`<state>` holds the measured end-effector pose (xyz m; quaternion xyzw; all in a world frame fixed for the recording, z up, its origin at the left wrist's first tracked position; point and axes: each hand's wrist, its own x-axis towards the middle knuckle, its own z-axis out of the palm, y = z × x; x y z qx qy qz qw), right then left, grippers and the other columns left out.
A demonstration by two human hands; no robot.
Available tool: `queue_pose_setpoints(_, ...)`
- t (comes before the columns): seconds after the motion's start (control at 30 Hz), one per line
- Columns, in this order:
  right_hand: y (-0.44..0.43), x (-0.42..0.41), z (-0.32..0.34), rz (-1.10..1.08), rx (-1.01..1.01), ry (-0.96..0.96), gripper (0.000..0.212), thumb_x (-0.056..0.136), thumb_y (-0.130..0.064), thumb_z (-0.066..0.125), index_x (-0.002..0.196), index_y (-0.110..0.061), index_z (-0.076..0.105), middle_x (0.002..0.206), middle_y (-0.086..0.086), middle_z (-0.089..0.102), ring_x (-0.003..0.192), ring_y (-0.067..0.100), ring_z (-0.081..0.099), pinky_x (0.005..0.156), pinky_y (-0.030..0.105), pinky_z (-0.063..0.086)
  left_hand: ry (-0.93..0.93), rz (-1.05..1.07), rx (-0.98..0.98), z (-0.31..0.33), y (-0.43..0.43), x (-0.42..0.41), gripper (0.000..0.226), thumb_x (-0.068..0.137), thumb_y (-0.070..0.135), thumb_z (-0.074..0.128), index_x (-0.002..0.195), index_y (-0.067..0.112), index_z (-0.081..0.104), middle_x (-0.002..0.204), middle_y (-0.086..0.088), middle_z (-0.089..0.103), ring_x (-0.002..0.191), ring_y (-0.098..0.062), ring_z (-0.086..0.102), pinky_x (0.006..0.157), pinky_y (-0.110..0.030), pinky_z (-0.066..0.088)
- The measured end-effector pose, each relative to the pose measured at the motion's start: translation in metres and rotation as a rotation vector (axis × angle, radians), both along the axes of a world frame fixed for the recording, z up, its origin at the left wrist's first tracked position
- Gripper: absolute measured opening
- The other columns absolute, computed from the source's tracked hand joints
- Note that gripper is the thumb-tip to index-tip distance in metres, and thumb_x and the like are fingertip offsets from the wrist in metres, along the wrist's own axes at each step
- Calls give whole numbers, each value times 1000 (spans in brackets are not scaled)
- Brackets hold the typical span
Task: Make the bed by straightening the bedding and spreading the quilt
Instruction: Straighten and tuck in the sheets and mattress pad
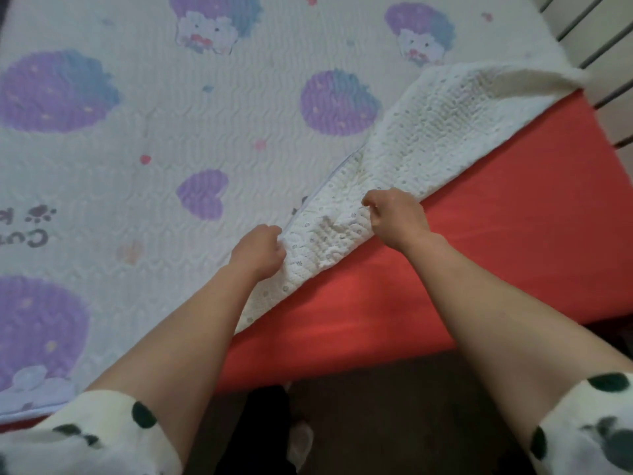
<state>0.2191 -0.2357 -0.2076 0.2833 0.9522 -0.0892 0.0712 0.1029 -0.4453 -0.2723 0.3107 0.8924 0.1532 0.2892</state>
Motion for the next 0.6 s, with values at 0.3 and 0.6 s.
queue_pose_setpoints(0.3, 96, -119, -25, 167, 34, -85, 36, 94, -9, 45, 126, -16, 58, 118, 18, 61, 108, 37, 55, 89, 43, 47, -72, 6, -10, -23, 103, -56, 20, 91, 28, 52, 99, 11, 58, 102, -9, 57, 93, -29, 57, 77, -39, 49)
queue_pose_setpoints(0.6, 145, -164, -60, 399, 151, -391, 21, 85, -11, 48, 98, -23, 59, 108, 0, 62, 107, 24, 50, 96, 40, 31, -395, -56, -22, -24, 135, -75, 13, 76, 11, 64, 72, 15, 52, 73, 0, 56, 63, -14, 48, 58, -28, 40)
